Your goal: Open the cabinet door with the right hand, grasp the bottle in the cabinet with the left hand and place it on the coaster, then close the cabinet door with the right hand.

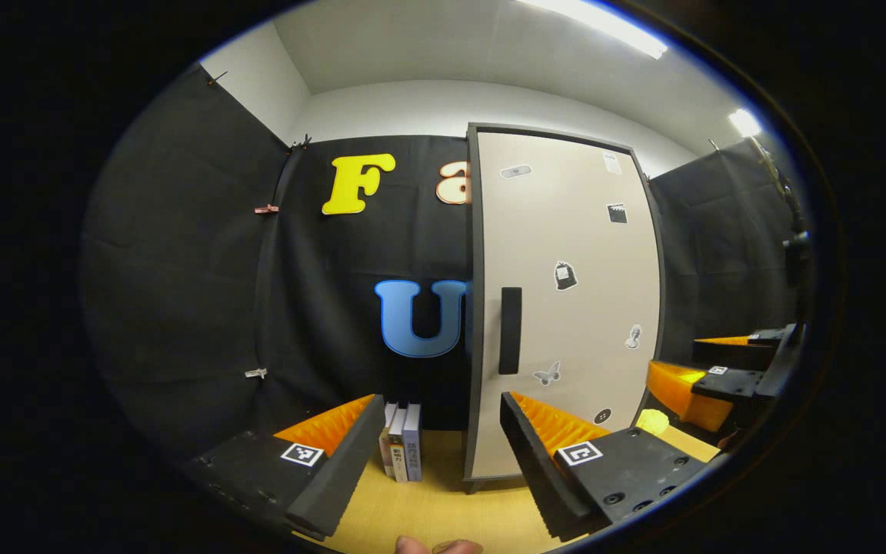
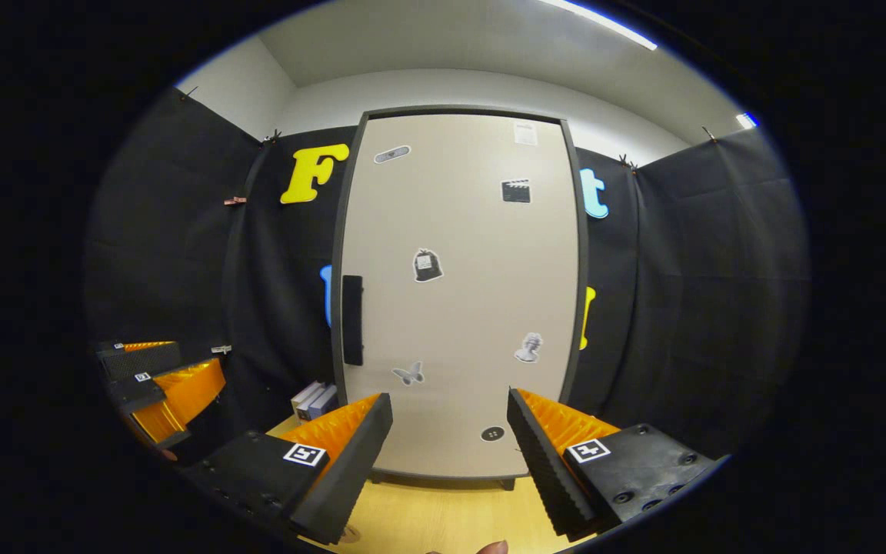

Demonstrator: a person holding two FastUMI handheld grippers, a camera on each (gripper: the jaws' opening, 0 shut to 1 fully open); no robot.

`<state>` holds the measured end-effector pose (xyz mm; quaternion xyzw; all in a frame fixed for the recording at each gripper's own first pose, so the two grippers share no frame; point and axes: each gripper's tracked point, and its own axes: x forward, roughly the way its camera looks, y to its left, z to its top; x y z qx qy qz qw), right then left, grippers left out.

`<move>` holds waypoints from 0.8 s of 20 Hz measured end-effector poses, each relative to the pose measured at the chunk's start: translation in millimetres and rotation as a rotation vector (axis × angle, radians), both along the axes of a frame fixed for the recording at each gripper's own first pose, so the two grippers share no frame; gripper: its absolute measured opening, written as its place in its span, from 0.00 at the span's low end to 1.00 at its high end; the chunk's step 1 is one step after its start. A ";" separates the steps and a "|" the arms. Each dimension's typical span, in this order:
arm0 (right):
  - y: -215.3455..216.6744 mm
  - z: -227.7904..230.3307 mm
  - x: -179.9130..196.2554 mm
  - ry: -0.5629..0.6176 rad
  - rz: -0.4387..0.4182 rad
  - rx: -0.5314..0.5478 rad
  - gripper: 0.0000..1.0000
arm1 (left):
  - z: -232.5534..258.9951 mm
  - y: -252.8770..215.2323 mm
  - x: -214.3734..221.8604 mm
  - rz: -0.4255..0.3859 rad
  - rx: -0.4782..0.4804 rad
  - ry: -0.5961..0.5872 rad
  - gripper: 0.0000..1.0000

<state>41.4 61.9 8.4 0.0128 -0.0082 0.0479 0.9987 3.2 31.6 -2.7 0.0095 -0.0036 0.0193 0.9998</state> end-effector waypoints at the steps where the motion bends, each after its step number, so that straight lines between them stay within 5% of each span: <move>1: 13.4 6.1 9.0 -0.014 0.017 0.004 0.98 | -1.1 6.0 -0.7 0.011 0.006 0.000 0.95; 9: 90.8 27.5 85.9 -0.083 0.094 0.015 0.97 | -6.0 32.8 -5.2 0.062 -0.001 0.006 0.95; 16: 121.7 13.6 154.1 -0.062 0.073 -0.025 0.98 | -17.6 45.9 -1.7 0.089 -0.018 0.036 0.95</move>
